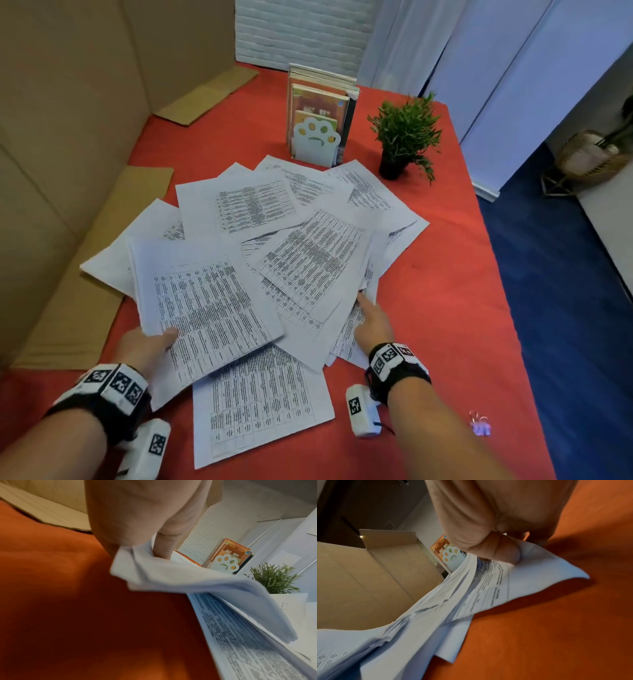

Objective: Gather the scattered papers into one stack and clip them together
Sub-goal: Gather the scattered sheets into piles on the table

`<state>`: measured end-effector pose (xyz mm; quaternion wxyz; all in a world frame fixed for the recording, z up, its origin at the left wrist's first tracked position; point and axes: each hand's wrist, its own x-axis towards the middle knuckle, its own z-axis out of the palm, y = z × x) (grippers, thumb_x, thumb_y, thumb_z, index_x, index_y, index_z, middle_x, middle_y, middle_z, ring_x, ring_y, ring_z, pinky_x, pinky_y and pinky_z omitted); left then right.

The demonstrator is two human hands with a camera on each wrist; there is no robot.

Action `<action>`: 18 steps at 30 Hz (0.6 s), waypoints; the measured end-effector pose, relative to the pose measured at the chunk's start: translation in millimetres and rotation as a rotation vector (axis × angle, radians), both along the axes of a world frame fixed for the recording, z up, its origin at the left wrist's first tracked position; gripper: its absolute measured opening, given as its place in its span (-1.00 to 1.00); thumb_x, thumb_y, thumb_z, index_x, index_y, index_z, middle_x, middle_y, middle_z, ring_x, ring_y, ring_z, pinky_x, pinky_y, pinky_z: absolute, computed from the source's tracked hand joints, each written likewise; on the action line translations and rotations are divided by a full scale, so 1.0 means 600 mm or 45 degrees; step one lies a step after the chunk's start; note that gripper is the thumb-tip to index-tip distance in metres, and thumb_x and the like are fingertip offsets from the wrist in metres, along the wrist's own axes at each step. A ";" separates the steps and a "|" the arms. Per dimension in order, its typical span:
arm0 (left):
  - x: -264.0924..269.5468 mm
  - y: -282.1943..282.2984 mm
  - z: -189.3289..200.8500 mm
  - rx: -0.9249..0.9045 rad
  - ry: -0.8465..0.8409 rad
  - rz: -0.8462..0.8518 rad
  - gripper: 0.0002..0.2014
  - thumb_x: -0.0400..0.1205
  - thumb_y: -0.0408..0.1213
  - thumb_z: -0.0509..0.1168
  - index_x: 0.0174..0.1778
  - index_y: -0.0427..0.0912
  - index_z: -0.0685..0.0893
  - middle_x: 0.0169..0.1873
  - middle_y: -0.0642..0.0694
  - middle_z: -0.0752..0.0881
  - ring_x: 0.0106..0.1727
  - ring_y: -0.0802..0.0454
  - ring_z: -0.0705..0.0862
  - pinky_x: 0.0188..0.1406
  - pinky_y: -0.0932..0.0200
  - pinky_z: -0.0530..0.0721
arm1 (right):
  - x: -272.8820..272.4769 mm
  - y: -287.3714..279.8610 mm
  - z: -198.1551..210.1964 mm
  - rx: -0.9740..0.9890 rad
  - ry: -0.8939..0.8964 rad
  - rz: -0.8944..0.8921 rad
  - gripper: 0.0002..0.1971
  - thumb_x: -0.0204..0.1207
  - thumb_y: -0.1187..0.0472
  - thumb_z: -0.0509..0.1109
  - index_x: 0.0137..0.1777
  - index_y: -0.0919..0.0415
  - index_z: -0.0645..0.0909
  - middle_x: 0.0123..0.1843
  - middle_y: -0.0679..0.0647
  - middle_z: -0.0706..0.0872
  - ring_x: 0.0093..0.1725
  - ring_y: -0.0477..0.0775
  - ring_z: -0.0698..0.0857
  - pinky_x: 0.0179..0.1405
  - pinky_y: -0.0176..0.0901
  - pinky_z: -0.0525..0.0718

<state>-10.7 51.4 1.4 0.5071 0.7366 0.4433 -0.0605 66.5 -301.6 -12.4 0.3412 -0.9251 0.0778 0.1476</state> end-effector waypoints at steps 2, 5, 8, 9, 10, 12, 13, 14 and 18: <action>-0.023 0.010 0.007 0.041 -0.007 -0.011 -0.63 0.58 -0.36 0.36 0.23 -0.53 0.59 0.19 -0.47 0.67 -0.02 -0.27 0.64 0.07 -0.02 0.56 | -0.012 0.015 -0.005 0.023 0.008 0.029 -0.16 0.30 0.62 0.01 0.55 -0.07 0.35 0.54 0.13 0.46 0.49 0.19 0.45 0.41 -0.24 0.38; -0.049 0.018 0.007 0.134 -0.058 0.009 -0.67 0.59 -0.37 0.32 0.22 -0.51 0.61 0.17 -0.47 0.68 0.12 -0.39 0.66 0.07 -0.04 0.54 | -0.030 0.037 -0.005 0.031 0.018 0.048 -0.18 0.32 0.58 0.04 0.57 -0.06 0.28 0.58 0.14 0.39 0.51 0.24 0.41 0.47 -0.11 0.40; -0.060 0.012 0.020 0.289 -0.180 0.027 -0.66 0.57 -0.31 0.33 0.21 -0.42 0.63 0.22 -0.45 0.64 0.18 -0.41 0.65 0.24 -0.12 0.58 | -0.050 0.060 0.016 -0.200 -0.013 -0.095 -0.15 0.32 0.50 0.19 0.58 -0.15 0.18 0.67 0.08 0.08 0.48 0.28 0.32 0.40 0.08 0.39; -0.061 0.010 0.023 0.345 -0.223 0.035 -0.63 0.56 -0.28 0.34 0.23 -0.42 0.62 0.29 -0.43 0.58 0.22 -0.40 0.62 0.33 -0.15 0.54 | -0.058 0.070 0.028 -0.310 -0.065 -0.158 -0.14 0.31 0.46 0.25 0.56 -0.20 0.17 0.69 0.03 -0.03 0.50 0.26 0.26 0.41 0.14 0.34; -0.059 0.004 0.031 0.386 -0.265 0.054 -0.60 0.57 -0.27 0.34 0.26 -0.43 0.60 0.35 -0.39 0.52 0.26 -0.38 0.60 0.39 -0.13 0.50 | -0.062 0.079 0.040 -0.394 -0.148 -0.202 -0.14 0.31 0.42 0.30 0.55 -0.23 0.18 0.70 0.01 -0.09 0.53 0.25 0.20 0.45 0.18 0.27; -0.054 -0.012 0.050 0.397 -0.375 0.097 -0.62 0.59 -0.26 0.31 0.30 -0.36 0.60 0.30 -0.33 0.55 0.20 -0.31 0.62 0.32 -0.08 0.53 | -0.069 0.091 0.054 -0.410 -0.301 -0.208 -0.21 0.35 0.35 0.34 0.53 -0.22 0.23 0.69 0.00 -0.05 0.58 0.22 0.12 0.52 0.22 0.14; -0.052 -0.022 0.059 0.367 -0.442 0.108 -0.65 0.60 -0.24 0.30 0.27 -0.30 0.61 0.21 -0.29 0.63 0.13 -0.27 0.66 0.24 -0.08 0.57 | -0.072 0.095 0.058 -0.344 -0.311 -0.164 -0.28 0.39 0.32 0.33 0.53 -0.18 0.26 0.67 0.00 0.04 0.57 0.20 0.14 0.53 0.21 0.14; -0.049 -0.037 0.071 0.309 -0.503 0.136 -0.68 0.61 -0.23 0.29 0.25 -0.25 0.62 0.11 -0.25 0.69 0.06 -0.22 0.68 0.18 -0.07 0.60 | -0.073 0.099 0.060 -0.200 -0.281 -0.125 -0.36 0.45 0.27 0.32 0.53 -0.10 0.30 0.62 0.03 0.17 0.55 0.19 0.21 0.53 0.16 0.20; -0.034 -0.102 0.121 0.076 -0.678 0.212 -0.86 0.63 -0.27 0.28 0.09 -0.15 0.58 -0.18 -0.13 0.66 -0.11 -0.07 0.62 -0.02 0.06 0.54 | -0.088 0.123 0.075 0.605 0.158 -0.224 -0.37 0.53 -0.02 0.33 0.55 0.18 0.28 0.40 0.12 0.53 0.33 0.12 0.59 0.30 -0.06 0.54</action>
